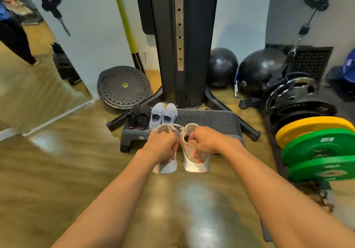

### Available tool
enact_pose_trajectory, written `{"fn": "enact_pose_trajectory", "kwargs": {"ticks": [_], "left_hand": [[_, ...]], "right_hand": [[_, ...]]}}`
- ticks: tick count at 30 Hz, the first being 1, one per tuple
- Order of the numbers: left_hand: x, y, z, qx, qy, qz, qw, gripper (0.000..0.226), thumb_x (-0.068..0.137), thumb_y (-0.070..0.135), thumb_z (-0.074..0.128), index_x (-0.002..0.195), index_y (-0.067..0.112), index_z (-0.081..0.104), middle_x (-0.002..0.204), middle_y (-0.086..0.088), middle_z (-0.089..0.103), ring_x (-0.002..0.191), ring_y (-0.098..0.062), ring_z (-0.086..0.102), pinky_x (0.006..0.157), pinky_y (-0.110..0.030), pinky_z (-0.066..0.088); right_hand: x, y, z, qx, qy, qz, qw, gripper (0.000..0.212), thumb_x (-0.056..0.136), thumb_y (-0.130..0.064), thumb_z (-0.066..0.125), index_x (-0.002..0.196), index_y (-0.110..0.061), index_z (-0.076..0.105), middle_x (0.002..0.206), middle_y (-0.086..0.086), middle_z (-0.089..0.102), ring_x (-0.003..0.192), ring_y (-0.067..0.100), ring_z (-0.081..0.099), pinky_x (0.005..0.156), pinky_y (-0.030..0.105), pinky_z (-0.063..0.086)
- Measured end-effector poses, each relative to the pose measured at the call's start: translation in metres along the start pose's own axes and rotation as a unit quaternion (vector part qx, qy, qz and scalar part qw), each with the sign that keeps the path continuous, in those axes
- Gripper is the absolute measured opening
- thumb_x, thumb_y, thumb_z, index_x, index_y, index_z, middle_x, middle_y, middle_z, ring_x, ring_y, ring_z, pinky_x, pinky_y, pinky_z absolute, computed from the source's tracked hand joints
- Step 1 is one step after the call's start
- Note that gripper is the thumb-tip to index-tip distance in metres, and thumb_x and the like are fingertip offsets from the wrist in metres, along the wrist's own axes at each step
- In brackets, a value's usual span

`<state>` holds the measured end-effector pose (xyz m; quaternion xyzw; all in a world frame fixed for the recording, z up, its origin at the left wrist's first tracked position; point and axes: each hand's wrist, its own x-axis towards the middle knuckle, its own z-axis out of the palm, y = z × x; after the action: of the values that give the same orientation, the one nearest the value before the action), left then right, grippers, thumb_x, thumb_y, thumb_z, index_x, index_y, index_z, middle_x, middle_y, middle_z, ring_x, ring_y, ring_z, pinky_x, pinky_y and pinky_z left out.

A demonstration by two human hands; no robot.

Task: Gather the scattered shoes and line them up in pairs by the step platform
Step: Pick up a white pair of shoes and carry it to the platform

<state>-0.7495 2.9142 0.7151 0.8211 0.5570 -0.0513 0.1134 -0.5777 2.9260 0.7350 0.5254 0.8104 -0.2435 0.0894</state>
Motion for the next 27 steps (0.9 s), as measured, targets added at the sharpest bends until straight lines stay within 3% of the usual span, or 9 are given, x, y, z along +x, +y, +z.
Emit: {"fn": "enact_pose_trajectory", "kwargs": {"ticks": [4,7,9,13,16,20,24,27], "left_hand": [[0.083,-0.036,0.007,0.010,-0.010,0.032,0.999,0.009,0.074,0.019,0.066,0.081,0.022,0.061,0.091,0.002,0.067,0.095,-0.022,0.056,0.076,-0.034,0.024],[0.148,-0.057,0.018,0.008,-0.004,0.051,0.999,0.008,0.079,0.016,0.056,0.077,0.023,0.055,0.088,0.000,0.065,0.091,-0.026,0.056,0.073,-0.034,0.024],[0.191,-0.070,0.025,-0.010,-0.013,0.044,0.999,0.009,0.080,0.014,0.054,0.078,0.022,0.056,0.087,-0.001,0.065,0.088,-0.028,0.057,0.070,-0.033,0.029],[0.278,-0.091,0.044,-0.063,-0.062,0.027,0.996,0.017,0.083,0.015,0.051,0.089,0.016,0.066,0.096,-0.007,0.067,0.095,-0.032,0.058,0.080,-0.042,0.048],[0.338,-0.107,0.069,-0.088,-0.150,0.044,0.984,0.020,0.081,0.014,0.057,0.093,0.023,0.069,0.109,-0.002,0.067,0.104,-0.028,0.058,0.083,-0.036,0.046],[0.406,-0.128,0.120,-0.036,-0.128,0.082,0.988,0.020,0.083,0.015,0.057,0.095,0.027,0.068,0.112,-0.004,0.061,0.103,-0.028,0.058,0.073,-0.032,0.037],[0.460,-0.142,0.176,0.045,-0.103,0.093,0.989,0.028,0.086,0.016,0.057,0.111,0.024,0.065,0.125,-0.003,0.055,0.117,-0.030,0.050,0.090,-0.038,0.034],[0.492,-0.156,0.206,0.051,-0.116,0.097,0.987,0.038,0.081,0.018,0.063,0.117,0.026,0.062,0.131,-0.002,0.049,0.125,-0.029,0.041,0.094,-0.040,0.029]], "right_hand": [[0.072,0.030,-0.012,0.019,0.026,0.043,0.999,0.038,0.074,-0.020,0.074,0.110,-0.017,0.064,0.107,0.004,0.063,0.099,0.026,0.059,0.069,0.026,0.039],[0.127,0.067,-0.015,0.036,0.017,0.060,0.997,0.018,0.073,-0.019,0.071,0.081,-0.023,0.056,0.085,-0.002,0.057,0.085,0.022,0.055,0.055,0.021,0.033],[0.167,0.089,-0.017,0.053,0.021,0.068,0.996,0.026,0.073,-0.018,0.070,0.074,-0.026,0.044,0.082,-0.004,0.049,0.081,0.020,0.050,0.050,0.021,0.026],[0.241,0.132,-0.016,0.060,0.008,0.100,0.993,0.034,0.077,-0.014,0.061,0.066,-0.026,0.032,0.080,-0.001,0.048,0.085,0.030,0.055,0.062,0.031,0.032],[0.286,0.161,-0.009,0.074,0.027,0.115,0.990,0.014,0.083,-0.013,0.057,0.087,-0.020,0.045,0.094,0.010,0.062,0.090,0.035,0.061,0.067,0.036,0.042],[0.347,0.195,0.011,0.082,0.027,0.144,0.986,0.038,0.088,-0.010,0.048,0.126,-0.013,0.043,0.113,0.014,0.056,0.097,0.038,0.062,0.079,0.043,0.051],[0.405,0.233,0.033,0.100,0.007,0.182,0.978,0.040,0.095,-0.019,0.044,0.134,-0.014,0.040,0.125,0.012,0.054,0.110,0.032,0.055,0.092,0.038,0.044],[0.438,0.253,0.054,0.075,-0.007,0.183,0.980,0.043,0.096,-0.013,0.046,0.138,-0.012,0.042,0.133,0.010,0.051,0.118,0.028,0.051,0.094,0.032,0.039]]}}
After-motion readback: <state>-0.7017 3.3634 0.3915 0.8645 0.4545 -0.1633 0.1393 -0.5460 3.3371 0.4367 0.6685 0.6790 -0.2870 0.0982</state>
